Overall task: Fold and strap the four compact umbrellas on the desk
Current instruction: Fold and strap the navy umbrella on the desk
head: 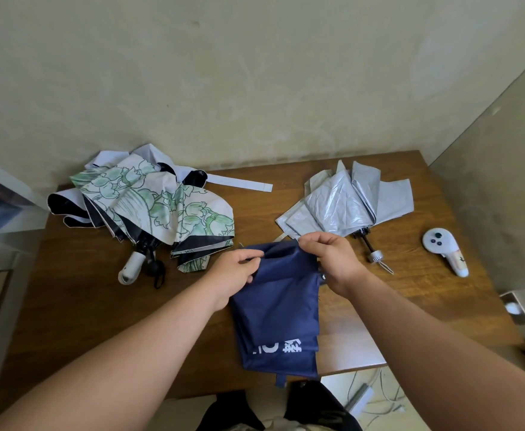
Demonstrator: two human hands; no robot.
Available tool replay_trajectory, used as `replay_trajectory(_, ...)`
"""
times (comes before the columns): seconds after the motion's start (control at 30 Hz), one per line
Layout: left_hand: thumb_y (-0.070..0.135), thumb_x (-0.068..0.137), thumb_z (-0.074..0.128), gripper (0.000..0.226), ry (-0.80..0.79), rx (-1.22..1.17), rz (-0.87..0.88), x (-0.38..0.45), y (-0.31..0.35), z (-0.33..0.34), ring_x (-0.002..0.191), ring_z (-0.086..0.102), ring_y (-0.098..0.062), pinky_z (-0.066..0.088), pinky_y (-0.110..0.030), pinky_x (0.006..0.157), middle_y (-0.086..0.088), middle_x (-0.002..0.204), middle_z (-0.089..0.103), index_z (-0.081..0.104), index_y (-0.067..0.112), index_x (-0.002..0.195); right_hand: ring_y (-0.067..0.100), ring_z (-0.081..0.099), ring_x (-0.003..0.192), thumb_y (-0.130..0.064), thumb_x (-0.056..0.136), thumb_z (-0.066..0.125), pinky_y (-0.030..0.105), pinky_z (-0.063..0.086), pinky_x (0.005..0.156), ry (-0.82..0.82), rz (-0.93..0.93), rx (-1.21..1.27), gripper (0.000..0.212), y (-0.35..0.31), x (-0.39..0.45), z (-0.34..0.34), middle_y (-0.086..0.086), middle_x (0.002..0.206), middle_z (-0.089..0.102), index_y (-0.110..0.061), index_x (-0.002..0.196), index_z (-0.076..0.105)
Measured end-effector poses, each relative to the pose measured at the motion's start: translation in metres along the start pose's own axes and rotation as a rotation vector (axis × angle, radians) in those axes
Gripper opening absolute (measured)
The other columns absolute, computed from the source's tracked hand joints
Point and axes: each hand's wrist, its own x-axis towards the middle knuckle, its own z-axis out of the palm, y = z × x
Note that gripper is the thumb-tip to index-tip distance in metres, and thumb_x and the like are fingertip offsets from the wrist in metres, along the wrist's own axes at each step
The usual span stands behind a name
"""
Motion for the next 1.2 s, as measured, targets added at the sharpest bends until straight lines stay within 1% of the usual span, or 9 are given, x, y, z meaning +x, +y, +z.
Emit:
replay_trajectory(0.1, 0.019, 0.102, 0.065, 0.020, 0.092, -0.026, 0.040, 0.001, 0.005, 0.003, 0.086, 0.062, -0.009, 0.048, -0.023, 0.083, 0.009, 0.091, 0.071, 0.079, 0.034, 0.102, 0.009, 0.065, 0.067, -0.004, 0.094, 0.073, 0.021, 0.052, 0.060, 0.000, -0.038, -0.027, 0.010, -0.004, 0.003, 0.001, 0.002, 0.075, 0.070, -0.009, 0.086, 0.072)
replay_trajectory(0.23, 0.022, 0.100, 0.065, 0.019, 0.344, 0.036, 0.136, -0.003, 0.015, 0.002, 0.102, 0.061, -0.003, 0.046, -0.024, 0.090, 0.023, 0.104, 0.067, 0.078, 0.033, 0.110, 0.010, 0.058, 0.065, -0.002, 0.093, 0.075, 0.019, 0.047, 0.056, 0.131, -0.071, -0.116, 0.012, -0.004, 0.010, 0.002, 0.001, 0.075, 0.064, -0.012, 0.086, 0.072)
replay_trajectory(0.4, 0.013, 0.103, 0.056, 0.030, 0.298, 0.003, 0.184, -0.009, 0.022, 0.000, 0.099, 0.056, 0.007, 0.043, -0.015, 0.079, 0.025, 0.108, 0.064, 0.073, 0.036, 0.110, 0.020, 0.073, 0.076, 0.001, 0.095, 0.070, 0.032, 0.060, 0.067, -0.026, 0.099, 0.024, 0.027, -0.007, 0.011, 0.005, 0.012, 0.094, 0.073, -0.014, 0.118, 0.069)
replay_trajectory(0.53, 0.010, 0.099, 0.062, 0.027, 0.209, -0.116, 0.125, -0.011, 0.011, -0.004, 0.097, 0.064, -0.009, 0.048, -0.021, 0.079, 0.005, 0.106, 0.069, 0.074, 0.031, 0.113, 0.024, 0.076, 0.093, -0.004, 0.095, 0.072, 0.034, 0.061, 0.075, -0.089, 0.178, -0.031, 0.033, -0.002, 0.016, 0.005, 0.015, 0.114, 0.075, -0.012, 0.126, 0.067)
replay_trajectory(0.73, 0.024, 0.110, 0.048, 0.030, 0.151, -0.173, -0.022, -0.008, -0.008, -0.005, 0.079, 0.070, -0.016, 0.050, -0.027, 0.070, -0.003, 0.119, 0.069, 0.059, 0.033, 0.137, 0.007, 0.068, 0.057, 0.010, 0.097, 0.062, 0.019, 0.051, 0.051, 0.006, 0.077, -0.089, 0.018, 0.007, 0.015, -0.003, 0.007, 0.081, 0.073, -0.003, 0.107, 0.071)
replay_trajectory(0.87, 0.036, 0.107, 0.057, 0.037, 0.065, -0.236, -0.112, -0.009, -0.005, -0.002, 0.081, 0.065, -0.015, 0.041, -0.028, 0.064, 0.008, 0.123, 0.070, 0.053, 0.044, 0.142, 0.015, 0.069, 0.068, 0.008, 0.096, 0.064, 0.025, 0.053, 0.056, -0.018, 0.097, -0.092, 0.020, 0.011, 0.016, -0.003, 0.008, 0.086, 0.072, -0.009, 0.102, 0.073)
replay_trajectory(1.0, 0.026, 0.095, 0.076, 0.031, 0.187, -0.322, -0.120, -0.005, 0.001, -0.004, 0.077, 0.058, -0.014, 0.040, -0.024, 0.055, -0.001, 0.112, 0.070, 0.070, 0.035, 0.124, 0.022, 0.064, 0.075, 0.002, 0.095, 0.069, 0.030, 0.050, 0.060, 0.038, 0.093, -0.179, 0.017, 0.015, 0.018, -0.005, 0.013, 0.091, 0.069, -0.013, 0.100, 0.074)
replay_trajectory(1.1, 0.037, 0.095, 0.075, 0.011, 0.284, -0.389, -0.104, -0.003, 0.006, -0.006, 0.081, 0.056, -0.012, 0.044, -0.025, 0.061, 0.000, 0.111, 0.068, 0.072, 0.033, 0.106, 0.024, 0.058, 0.070, -0.005, 0.093, 0.073, 0.036, 0.048, 0.065, 0.129, 0.091, -0.203, 0.013, 0.018, 0.020, -0.008, 0.014, 0.083, 0.068, -0.015, 0.101, 0.073)
replay_trajectory(1.2, 0.037, 0.098, 0.071, 0.012, 0.258, -0.420, -0.060, -0.005, 0.009, -0.006, 0.105, 0.064, -0.015, 0.051, -0.030, 0.083, 0.004, 0.121, 0.069, 0.071, 0.036, 0.110, 0.015, 0.059, 0.059, -0.005, 0.095, 0.072, 0.027, 0.049, 0.052, 0.137, 0.081, -0.113, 0.015, 0.015, 0.020, -0.006, 0.010, 0.080, 0.068, -0.016, 0.105, 0.071)
